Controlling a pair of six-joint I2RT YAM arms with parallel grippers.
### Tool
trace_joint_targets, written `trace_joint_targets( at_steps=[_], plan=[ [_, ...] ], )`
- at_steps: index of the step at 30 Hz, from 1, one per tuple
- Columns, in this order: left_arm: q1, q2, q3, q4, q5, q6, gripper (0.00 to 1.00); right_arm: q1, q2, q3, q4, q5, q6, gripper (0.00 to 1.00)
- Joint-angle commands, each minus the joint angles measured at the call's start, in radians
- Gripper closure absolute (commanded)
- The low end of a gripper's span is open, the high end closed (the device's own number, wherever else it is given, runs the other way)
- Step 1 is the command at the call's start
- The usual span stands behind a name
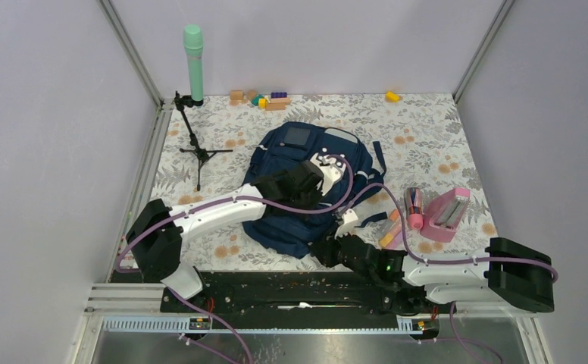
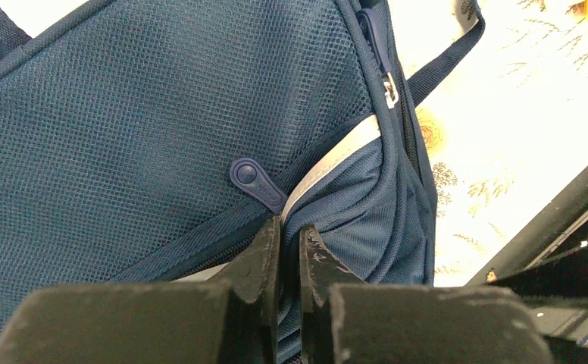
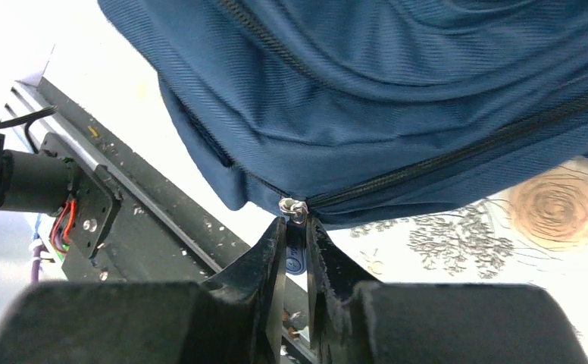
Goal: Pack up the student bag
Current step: Zip the student bag at the center of the board.
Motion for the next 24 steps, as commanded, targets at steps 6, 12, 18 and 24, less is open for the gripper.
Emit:
trace_joint_targets(
  at_steps=[6,12,18,24],
  plan=[
    [0.049,-0.02,0.054,0.163,-0.087,-0.123,1.0,0.137,0.14,0.172,0.268,-0.081,0.026,0.89],
    [0.073,-0.042,0.047,0.164,-0.089,-0.151,1.0,0.146,0.179,0.186,0.249,-0.035,0.06,0.89],
    [0.13,-0.078,0.031,0.177,-0.123,-0.211,1.0,0.114,0.079,0.139,0.085,0.051,0.058,0.89],
    [0.134,-0.092,0.019,0.222,-0.019,-0.243,1.0,0.061,0.024,0.093,0.076,0.033,0.037,0.89]
  ],
)
